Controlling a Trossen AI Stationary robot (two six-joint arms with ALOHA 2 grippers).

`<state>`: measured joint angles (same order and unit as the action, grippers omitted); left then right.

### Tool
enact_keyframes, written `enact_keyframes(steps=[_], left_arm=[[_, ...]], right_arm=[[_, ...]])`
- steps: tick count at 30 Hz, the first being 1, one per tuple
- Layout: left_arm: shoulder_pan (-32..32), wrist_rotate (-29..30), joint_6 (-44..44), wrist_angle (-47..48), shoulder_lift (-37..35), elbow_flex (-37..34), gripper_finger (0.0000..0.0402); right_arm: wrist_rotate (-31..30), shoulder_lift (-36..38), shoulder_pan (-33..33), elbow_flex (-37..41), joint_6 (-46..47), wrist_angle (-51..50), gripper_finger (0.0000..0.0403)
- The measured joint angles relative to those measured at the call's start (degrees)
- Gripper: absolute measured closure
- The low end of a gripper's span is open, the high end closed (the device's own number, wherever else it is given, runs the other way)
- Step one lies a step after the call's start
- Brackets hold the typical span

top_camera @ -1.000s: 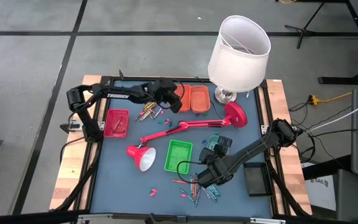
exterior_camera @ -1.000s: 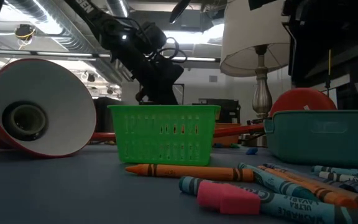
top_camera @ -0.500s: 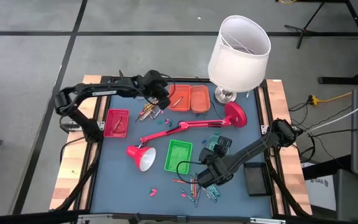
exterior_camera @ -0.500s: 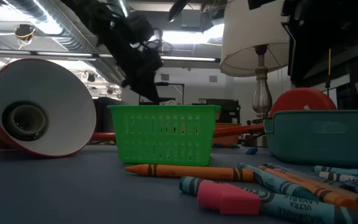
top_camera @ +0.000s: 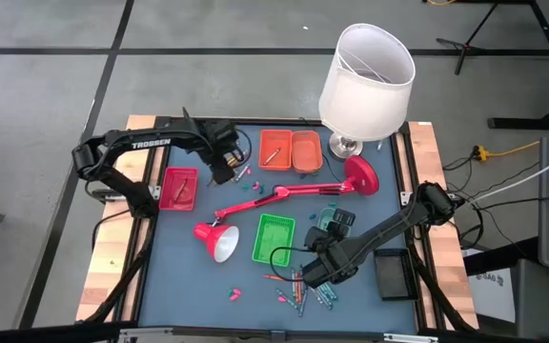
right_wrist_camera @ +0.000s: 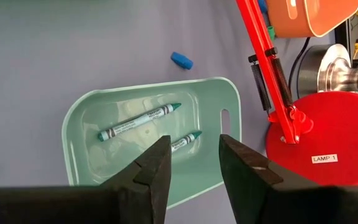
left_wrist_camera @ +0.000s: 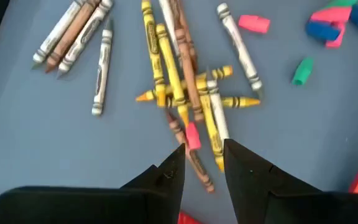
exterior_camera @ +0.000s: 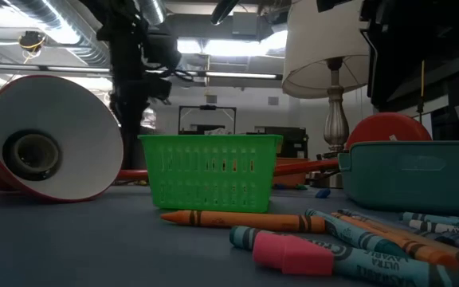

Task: Sort crayons
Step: Put the brown crayon into the red bin

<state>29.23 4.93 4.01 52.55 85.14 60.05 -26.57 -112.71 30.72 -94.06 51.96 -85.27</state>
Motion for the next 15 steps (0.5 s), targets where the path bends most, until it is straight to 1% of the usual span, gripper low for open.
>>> enact_keyframes(steps=[3,8,15], left_arm=[[0.0,0.1,0.2,1.9,0.0,0.0,0.0313],[0.0,0.0,0.5,2.1,0.0,-1.2,0.0317],[0.0,-0.1,1.8,-0.6,0.0,-8.2,0.0317]], right_arm=[[0.0,0.0,0.0,0.0,0.0,0.0,0.0269],[0.0,0.0,0.0,0.0,0.0,0.1,0.0269],[0.0,0.0,0.0,0.0,0.0,0.1,0.0269]])
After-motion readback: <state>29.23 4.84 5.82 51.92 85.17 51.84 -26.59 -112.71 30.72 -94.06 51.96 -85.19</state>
